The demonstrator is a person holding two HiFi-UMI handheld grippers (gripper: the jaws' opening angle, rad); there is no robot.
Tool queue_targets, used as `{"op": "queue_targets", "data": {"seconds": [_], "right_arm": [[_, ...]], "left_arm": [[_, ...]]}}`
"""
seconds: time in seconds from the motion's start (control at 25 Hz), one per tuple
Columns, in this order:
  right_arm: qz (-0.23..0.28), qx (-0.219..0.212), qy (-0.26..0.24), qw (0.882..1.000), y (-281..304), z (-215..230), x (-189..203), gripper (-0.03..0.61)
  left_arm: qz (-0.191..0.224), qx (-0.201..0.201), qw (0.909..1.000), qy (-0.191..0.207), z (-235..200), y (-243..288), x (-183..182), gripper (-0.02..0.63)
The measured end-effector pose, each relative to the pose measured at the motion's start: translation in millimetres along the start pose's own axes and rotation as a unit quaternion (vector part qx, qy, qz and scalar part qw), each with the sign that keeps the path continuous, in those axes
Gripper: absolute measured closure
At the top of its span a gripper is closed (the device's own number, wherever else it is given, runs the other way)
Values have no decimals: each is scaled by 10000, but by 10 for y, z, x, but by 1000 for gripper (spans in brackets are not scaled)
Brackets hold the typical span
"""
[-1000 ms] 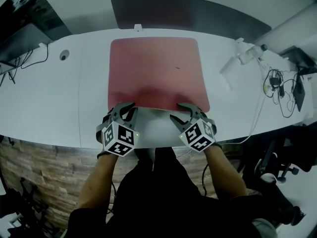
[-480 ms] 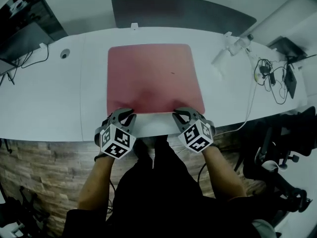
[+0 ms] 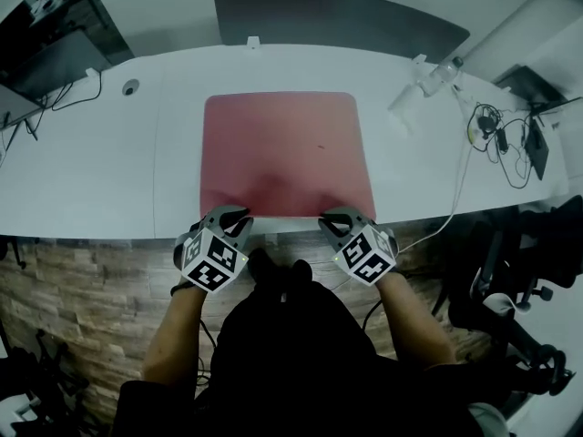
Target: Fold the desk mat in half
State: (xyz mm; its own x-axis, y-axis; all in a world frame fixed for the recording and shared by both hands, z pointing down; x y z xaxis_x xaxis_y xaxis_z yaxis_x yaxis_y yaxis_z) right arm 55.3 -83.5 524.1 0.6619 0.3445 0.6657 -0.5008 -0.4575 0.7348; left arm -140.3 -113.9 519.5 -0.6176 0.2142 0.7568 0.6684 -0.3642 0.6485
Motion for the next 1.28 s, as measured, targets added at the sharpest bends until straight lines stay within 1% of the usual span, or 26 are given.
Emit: {"op": "queue_targets", "data": {"seconds": [0.16, 0.32, 0.4, 0.48, 0.6, 0.68, 0.84, 1.0, 1.16, 1.28], "right_arm": [[131, -199, 90, 9997, -106, -95, 148, 558], [202, -442, -86, 9988, -219, -147, 184, 558], [296, -456, -132, 9984, -270, -93, 149, 558], [319, -375, -247, 9985, -301, 15, 82, 558], [286, -161, -418, 9986, -286, 209, -102, 558], [255, 42, -467, 9986, -251, 338, -238, 558], [145, 522, -454, 9975, -181, 539, -447, 558], [73, 881, -346, 9955, -85, 692, -612, 558], [8, 983, -253, 9948, 10, 850, -685, 558], [-18, 911, -235, 9956, 146, 1036, -692, 558]], "left_arm": [[-316, 57, 9994, 155, 210, 2, 5, 580], [-396, 32, 9992, 3, 354, -53, -3, 580], [-398, 1, 9992, -13, 354, -61, -30, 580], [-373, -41, 9993, 16, 309, -53, -84, 578], [-448, -176, 9982, 354, 156, -54, -172, 580], [-391, -222, 9976, 517, -7, -49, -231, 580], [-102, -116, 9982, 584, -313, -41, -313, 580], [5, -43, 9978, 661, -603, 13, -370, 580], [4, 1, 9981, 619, -783, 92, -417, 578], [-68, 56, 9984, 557, -943, 230, -426, 578]]}}
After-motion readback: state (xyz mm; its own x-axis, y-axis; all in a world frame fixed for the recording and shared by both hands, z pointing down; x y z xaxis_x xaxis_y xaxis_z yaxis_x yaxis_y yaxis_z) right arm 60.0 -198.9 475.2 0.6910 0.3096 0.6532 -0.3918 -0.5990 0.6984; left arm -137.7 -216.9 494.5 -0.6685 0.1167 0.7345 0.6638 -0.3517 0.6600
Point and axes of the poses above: the fingertips, and each gripper's own axes: y forward along the fingers, z to its right, x out of its underside, the point moved 6 cm from there along -y, backward along the fingers, and after that the axes turned 5 degrees about z, right-handed, at the moved point
